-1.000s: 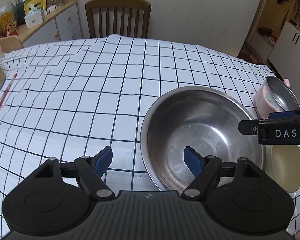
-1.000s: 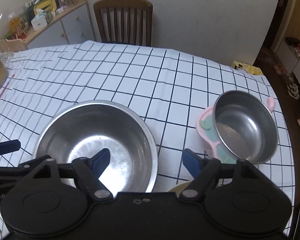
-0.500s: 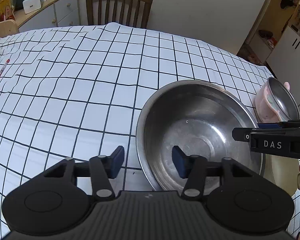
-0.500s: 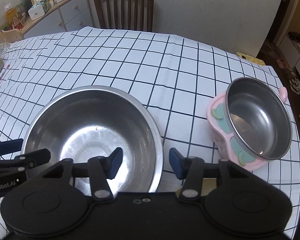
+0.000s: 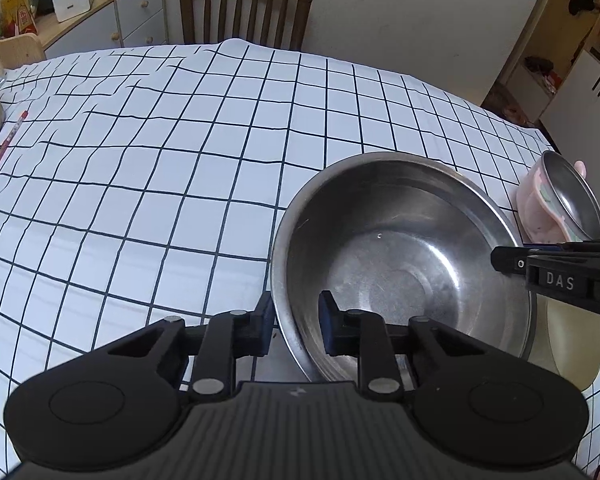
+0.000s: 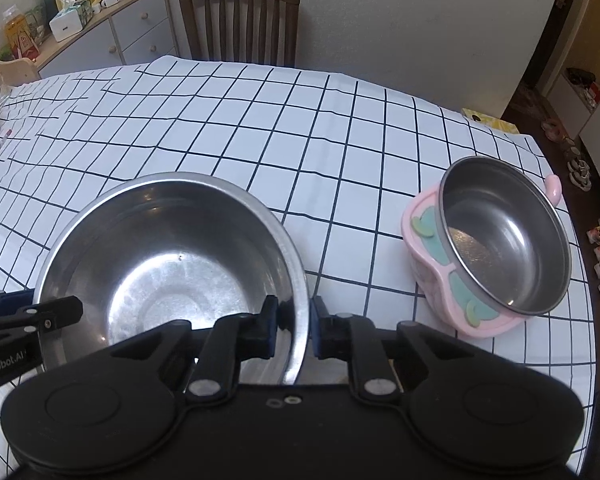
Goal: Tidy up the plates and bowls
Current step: 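Lift the steel bowl with both grippers and carry it toward the plate stack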
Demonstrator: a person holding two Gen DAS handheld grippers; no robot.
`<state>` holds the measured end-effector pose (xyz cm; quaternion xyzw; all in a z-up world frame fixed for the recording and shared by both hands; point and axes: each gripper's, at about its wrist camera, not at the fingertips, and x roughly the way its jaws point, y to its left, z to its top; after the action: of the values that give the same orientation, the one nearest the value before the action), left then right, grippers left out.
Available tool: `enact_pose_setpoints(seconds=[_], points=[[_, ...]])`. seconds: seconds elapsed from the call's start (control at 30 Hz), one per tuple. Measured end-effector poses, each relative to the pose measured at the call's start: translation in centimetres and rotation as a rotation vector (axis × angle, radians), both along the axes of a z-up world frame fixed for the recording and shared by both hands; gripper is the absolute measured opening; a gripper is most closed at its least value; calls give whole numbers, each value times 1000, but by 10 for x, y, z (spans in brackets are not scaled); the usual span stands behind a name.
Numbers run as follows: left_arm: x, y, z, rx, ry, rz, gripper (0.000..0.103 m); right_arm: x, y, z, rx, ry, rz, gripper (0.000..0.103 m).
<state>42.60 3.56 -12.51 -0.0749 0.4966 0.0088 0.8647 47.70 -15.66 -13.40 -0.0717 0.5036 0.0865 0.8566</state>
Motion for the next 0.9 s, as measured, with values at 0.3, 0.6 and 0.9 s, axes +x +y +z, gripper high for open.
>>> enact_pose_setpoints(seconds=[0.3, 0.6, 0.9], points=[[-26, 6, 23, 27, -25, 8, 22, -24, 5, 25, 20, -41, 34, 15], [-69, 16, 61, 59, -71, 46, 22, -61, 15, 54, 57, -45, 72, 15], [-120, 28, 84, 69, -78, 86, 22, -109, 28, 75, 88, -37, 107, 14]])
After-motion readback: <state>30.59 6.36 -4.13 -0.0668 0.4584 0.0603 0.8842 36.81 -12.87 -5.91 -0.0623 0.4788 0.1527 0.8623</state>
